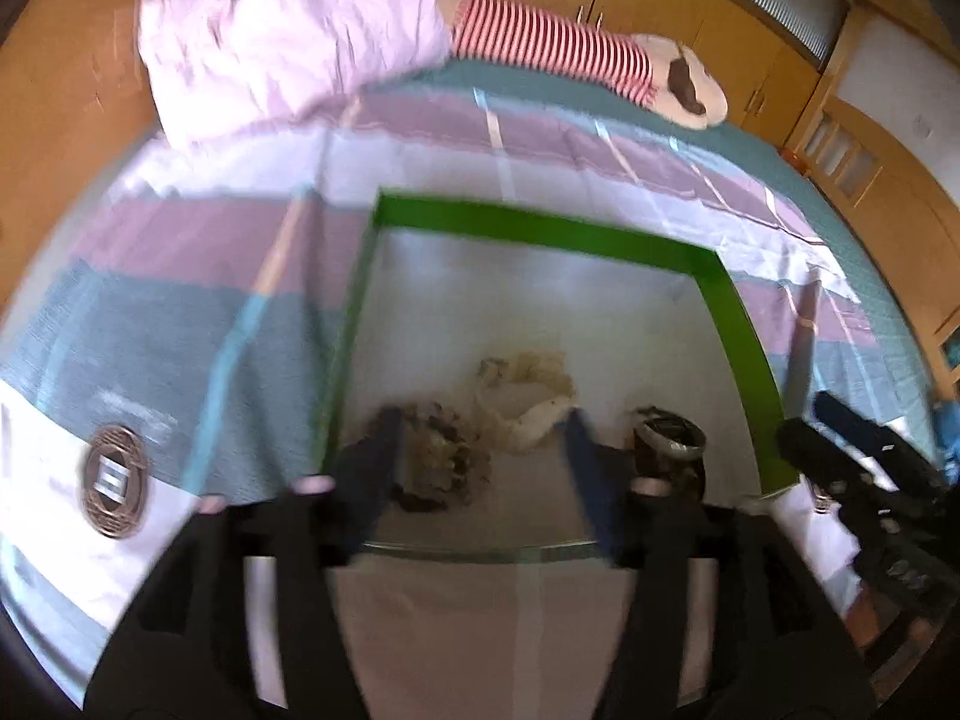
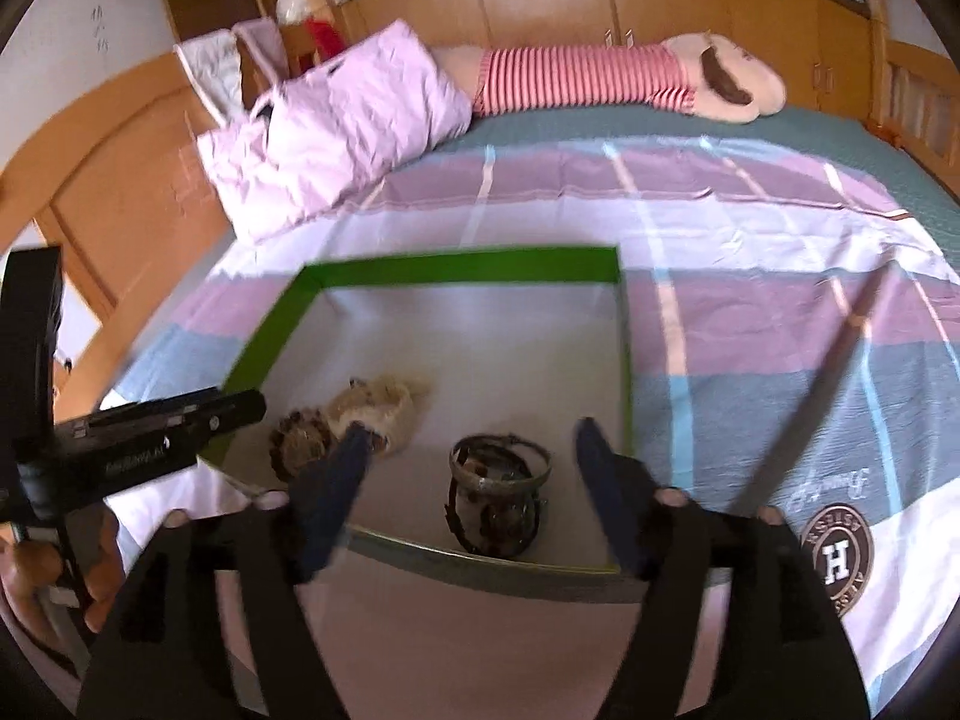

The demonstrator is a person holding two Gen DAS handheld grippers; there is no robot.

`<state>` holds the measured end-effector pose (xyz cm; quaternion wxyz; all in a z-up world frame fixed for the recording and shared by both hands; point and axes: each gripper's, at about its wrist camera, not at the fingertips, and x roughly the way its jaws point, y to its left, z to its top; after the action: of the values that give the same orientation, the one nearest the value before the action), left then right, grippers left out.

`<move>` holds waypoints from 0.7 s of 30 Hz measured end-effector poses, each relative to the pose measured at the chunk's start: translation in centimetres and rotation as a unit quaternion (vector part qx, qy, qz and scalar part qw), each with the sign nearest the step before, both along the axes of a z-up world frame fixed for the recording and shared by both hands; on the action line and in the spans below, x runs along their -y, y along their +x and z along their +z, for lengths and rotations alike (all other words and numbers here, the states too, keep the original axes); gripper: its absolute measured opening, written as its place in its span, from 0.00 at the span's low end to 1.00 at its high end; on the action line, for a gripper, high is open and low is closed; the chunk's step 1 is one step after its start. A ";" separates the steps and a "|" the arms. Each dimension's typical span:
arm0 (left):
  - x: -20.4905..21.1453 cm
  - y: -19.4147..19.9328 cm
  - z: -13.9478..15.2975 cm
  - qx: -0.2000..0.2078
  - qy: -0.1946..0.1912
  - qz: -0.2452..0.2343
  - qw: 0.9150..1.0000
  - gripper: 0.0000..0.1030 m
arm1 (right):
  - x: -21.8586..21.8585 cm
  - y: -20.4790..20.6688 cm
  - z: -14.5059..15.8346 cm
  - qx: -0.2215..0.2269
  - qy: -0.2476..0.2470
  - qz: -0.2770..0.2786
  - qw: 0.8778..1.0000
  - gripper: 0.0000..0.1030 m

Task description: Organize jewelry

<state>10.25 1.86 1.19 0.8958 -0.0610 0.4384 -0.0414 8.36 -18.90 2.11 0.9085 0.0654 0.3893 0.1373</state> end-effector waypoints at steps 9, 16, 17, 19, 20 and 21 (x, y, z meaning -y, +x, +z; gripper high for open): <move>1.8 -1.8 1.4 0.037 0.055 0.013 0.998 0.89 | 0.0 -1.5 0.5 0.019 -0.062 -0.023 0.998 0.96; 1.5 -1.9 1.3 0.030 0.056 0.018 0.998 0.95 | 0.1 -1.3 -0.1 0.008 -0.059 -0.028 0.998 0.96; 1.5 -1.9 1.3 0.029 0.054 0.018 0.998 0.95 | 0.1 -1.3 -0.1 0.007 -0.059 -0.028 0.998 0.96; 1.4 -1.8 1.3 0.027 0.050 0.016 0.998 0.96 | 0.0 -1.2 -0.2 0.005 -0.060 -0.026 0.998 0.96; 1.4 -1.8 1.3 0.026 0.048 0.016 0.998 0.96 | 0.0 -1.2 -0.2 0.005 -0.060 -0.026 0.998 0.96; 1.5 -1.8 1.3 0.026 0.049 0.015 0.998 0.96 | -0.1 -1.2 -0.2 0.005 -0.062 -0.025 0.998 0.96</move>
<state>8.42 0.41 2.46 0.9093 -0.0227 0.4154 -0.0079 7.13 -18.80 1.88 0.9160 0.0181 0.3904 0.0903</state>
